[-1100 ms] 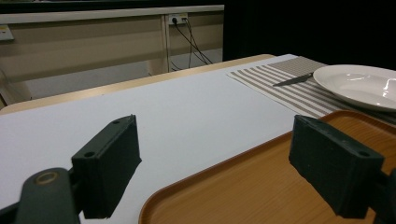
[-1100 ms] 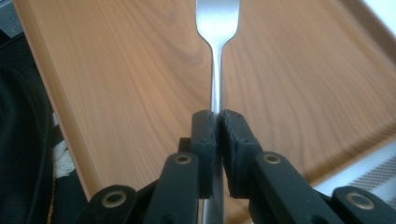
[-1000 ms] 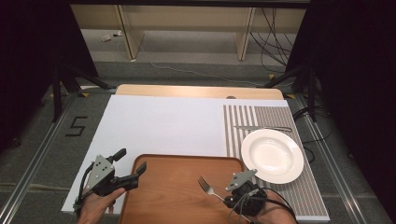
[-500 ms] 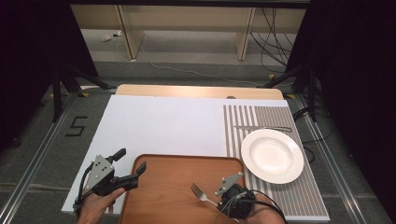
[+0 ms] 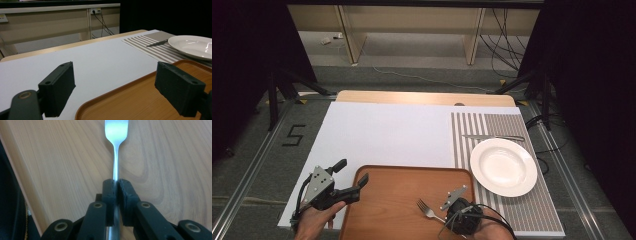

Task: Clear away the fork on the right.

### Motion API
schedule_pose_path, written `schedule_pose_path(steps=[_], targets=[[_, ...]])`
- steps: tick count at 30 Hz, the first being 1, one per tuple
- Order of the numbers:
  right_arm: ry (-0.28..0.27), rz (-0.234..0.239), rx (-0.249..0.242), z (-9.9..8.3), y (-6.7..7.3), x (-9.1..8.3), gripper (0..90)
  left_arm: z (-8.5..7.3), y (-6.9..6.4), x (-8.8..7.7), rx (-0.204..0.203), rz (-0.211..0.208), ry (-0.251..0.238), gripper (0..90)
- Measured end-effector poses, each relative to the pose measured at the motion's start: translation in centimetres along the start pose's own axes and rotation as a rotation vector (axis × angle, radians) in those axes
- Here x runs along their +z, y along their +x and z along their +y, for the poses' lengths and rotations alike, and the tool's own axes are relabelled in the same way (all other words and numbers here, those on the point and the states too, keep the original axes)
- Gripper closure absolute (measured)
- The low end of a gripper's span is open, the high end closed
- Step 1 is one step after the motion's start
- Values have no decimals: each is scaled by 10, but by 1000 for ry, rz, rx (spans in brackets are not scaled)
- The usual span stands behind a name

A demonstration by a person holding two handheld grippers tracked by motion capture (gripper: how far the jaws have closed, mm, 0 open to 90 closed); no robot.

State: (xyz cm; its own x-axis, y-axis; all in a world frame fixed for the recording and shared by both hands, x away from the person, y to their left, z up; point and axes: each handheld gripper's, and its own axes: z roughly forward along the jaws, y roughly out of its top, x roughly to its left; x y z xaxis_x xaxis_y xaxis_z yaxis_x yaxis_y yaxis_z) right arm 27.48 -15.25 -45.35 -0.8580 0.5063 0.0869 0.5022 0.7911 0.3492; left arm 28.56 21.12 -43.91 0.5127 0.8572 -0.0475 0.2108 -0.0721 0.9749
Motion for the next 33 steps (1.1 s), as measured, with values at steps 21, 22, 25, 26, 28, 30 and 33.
schedule_pose_path(steps=[21,22,25,26,28,30,33], targets=[[-132,12,12,7,7,-3,569,0,0,0,-1,2,0,162],[-137,8,6,7,8,-3,587,0,0,0,-1,2,0,162],[-140,16,-24,10,14,1,662,0,0,0,-2,3,-2,162],[-134,12,-39,11,14,2,686,0,0,0,-2,3,-2,162],[-130,9,-42,11,16,3,708,0,0,-1,-1,3,-2,162],[-129,1,-61,12,18,6,752,0,0,-1,-2,4,-1,162],[-111,-7,-81,13,20,8,820,0,0,-1,-1,4,-2,162]])
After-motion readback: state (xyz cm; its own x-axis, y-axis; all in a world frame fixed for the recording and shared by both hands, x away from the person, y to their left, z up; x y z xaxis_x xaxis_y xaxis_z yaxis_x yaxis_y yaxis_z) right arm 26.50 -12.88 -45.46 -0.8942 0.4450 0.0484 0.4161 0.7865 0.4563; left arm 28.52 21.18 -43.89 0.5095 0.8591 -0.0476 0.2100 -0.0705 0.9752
